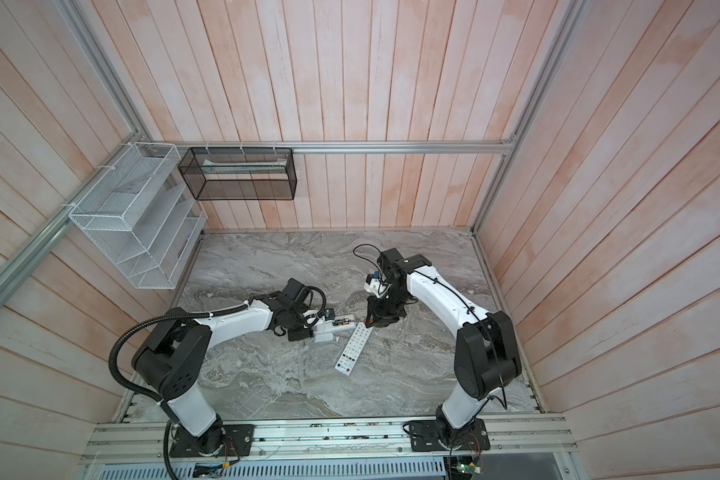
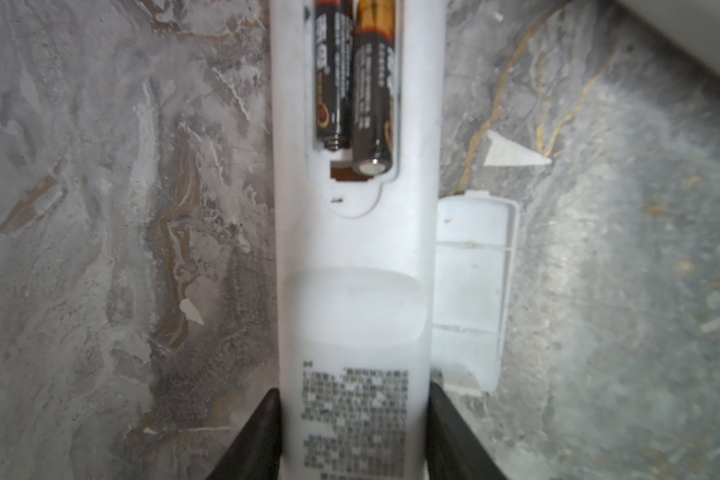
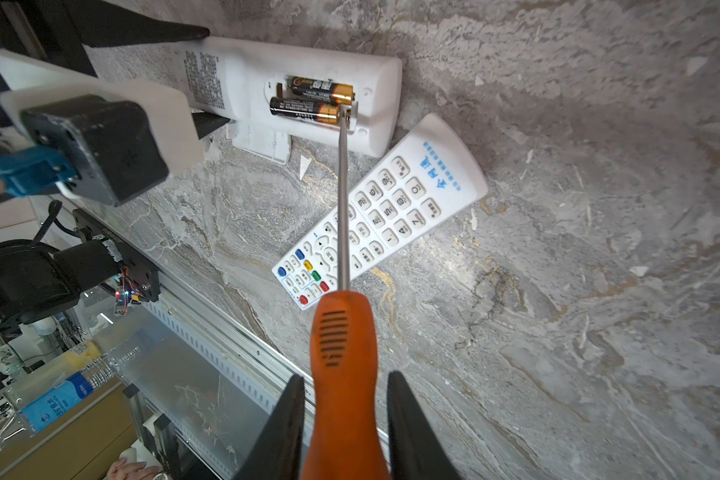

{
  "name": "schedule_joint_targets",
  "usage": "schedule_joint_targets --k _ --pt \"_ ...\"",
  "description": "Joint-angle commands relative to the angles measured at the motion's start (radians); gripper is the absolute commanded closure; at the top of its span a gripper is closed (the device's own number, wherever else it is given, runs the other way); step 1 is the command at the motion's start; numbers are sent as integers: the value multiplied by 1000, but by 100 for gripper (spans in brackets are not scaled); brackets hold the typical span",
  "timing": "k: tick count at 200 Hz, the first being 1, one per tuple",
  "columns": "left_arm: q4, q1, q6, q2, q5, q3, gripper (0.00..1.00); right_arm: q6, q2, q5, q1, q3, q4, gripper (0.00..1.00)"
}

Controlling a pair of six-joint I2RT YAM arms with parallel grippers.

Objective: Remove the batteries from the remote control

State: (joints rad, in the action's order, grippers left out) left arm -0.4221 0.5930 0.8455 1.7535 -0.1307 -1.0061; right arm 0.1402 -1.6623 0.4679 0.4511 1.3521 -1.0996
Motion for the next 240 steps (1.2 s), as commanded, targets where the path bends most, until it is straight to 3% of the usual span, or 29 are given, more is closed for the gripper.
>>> schedule_joint_targets --k 1,240 --pt "-43 21 9 14 -59 31 80 13 13 -20 1 -8 -14 100" --pt "-43 21 10 22 -63 21 81 -2 -44 29 0 -1 20 100"
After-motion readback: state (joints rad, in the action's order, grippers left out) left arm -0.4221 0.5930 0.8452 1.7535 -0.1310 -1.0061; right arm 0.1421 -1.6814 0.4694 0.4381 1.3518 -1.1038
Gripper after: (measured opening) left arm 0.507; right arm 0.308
